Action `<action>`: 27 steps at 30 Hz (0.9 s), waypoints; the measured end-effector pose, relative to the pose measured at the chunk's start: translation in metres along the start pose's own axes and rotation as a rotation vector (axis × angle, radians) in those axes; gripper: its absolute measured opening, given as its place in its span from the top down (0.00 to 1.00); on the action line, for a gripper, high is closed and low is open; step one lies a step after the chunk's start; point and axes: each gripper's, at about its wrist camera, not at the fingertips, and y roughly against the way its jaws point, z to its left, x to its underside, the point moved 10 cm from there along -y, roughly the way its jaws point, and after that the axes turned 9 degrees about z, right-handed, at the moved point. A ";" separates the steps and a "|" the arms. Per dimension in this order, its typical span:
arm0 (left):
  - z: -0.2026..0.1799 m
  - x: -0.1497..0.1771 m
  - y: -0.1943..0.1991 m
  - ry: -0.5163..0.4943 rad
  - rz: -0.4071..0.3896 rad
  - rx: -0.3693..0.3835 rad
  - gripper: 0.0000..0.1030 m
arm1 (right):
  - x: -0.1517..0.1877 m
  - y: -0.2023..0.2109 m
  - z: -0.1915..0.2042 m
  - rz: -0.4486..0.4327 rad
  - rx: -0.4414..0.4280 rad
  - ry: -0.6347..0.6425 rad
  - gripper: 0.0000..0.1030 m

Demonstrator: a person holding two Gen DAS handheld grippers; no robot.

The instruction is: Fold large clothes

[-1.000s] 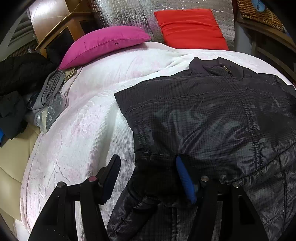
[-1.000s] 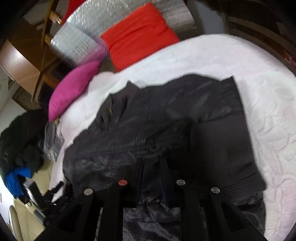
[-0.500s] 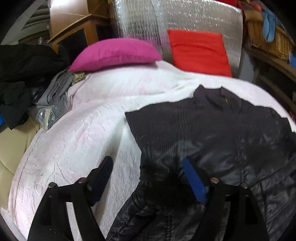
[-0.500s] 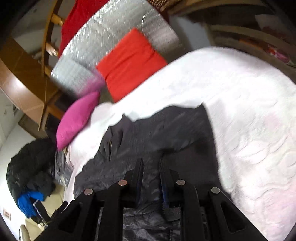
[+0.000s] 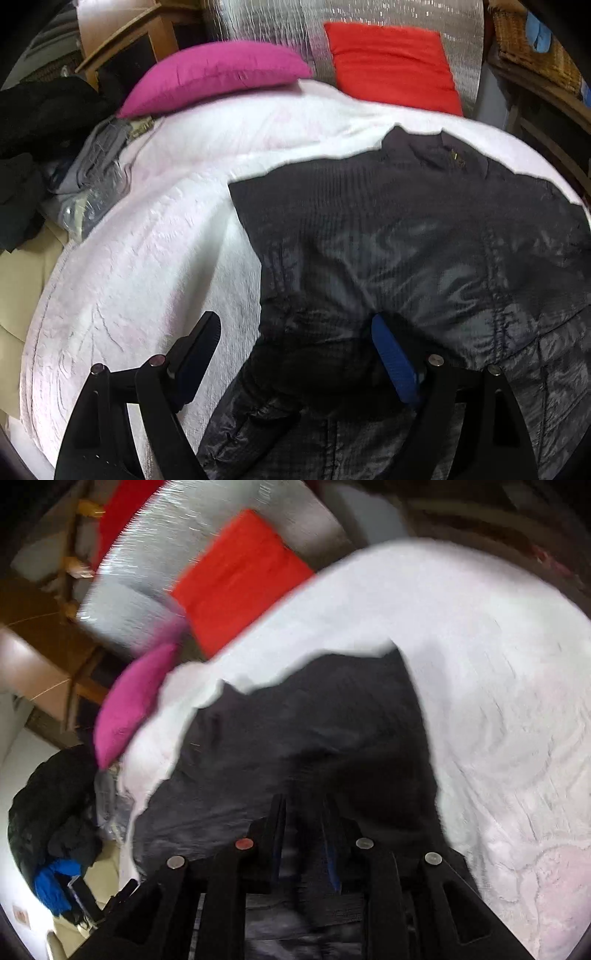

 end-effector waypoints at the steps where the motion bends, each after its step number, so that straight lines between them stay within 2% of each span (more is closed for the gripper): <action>1: -0.001 -0.003 0.004 0.003 -0.020 0.005 0.18 | 0.001 0.000 0.012 0.000 -0.005 0.038 0.77; 5: -0.001 -0.006 0.007 -0.001 -0.046 -0.003 0.18 | 0.012 -0.025 0.056 0.089 -0.067 0.128 0.76; 8: -0.002 -0.001 -0.009 -0.013 0.013 -0.003 0.18 | 0.022 -0.062 0.076 0.162 -0.027 0.181 0.75; 10: -0.003 0.004 -0.017 -0.020 0.042 0.003 0.18 | 0.026 -0.091 0.072 0.217 0.025 0.169 0.74; 12: -0.004 0.007 -0.019 -0.025 0.052 0.001 0.16 | 0.026 -0.106 0.069 0.216 0.038 0.164 0.74; 16: -0.002 0.004 -0.013 -0.023 0.041 0.007 0.16 | 0.027 -0.092 0.071 0.214 0.038 0.158 0.74; 21: 0.006 0.000 0.000 0.023 0.001 0.044 0.16 | 0.043 -0.041 0.076 0.162 0.040 0.210 0.74; 24: 0.004 0.008 -0.011 0.010 0.053 0.037 0.16 | 0.055 -0.019 0.067 0.132 0.057 0.206 0.73; 25: 0.002 0.012 -0.017 0.000 0.080 0.034 0.16 | 0.059 -0.017 0.058 0.134 0.073 0.195 0.64; 26: 0.000 0.014 -0.022 -0.003 0.098 0.034 0.16 | 0.064 -0.022 0.050 0.144 0.093 0.177 0.48; 27: -0.001 0.016 -0.022 0.000 0.100 0.035 0.16 | 0.067 -0.026 0.043 0.158 0.086 0.160 0.45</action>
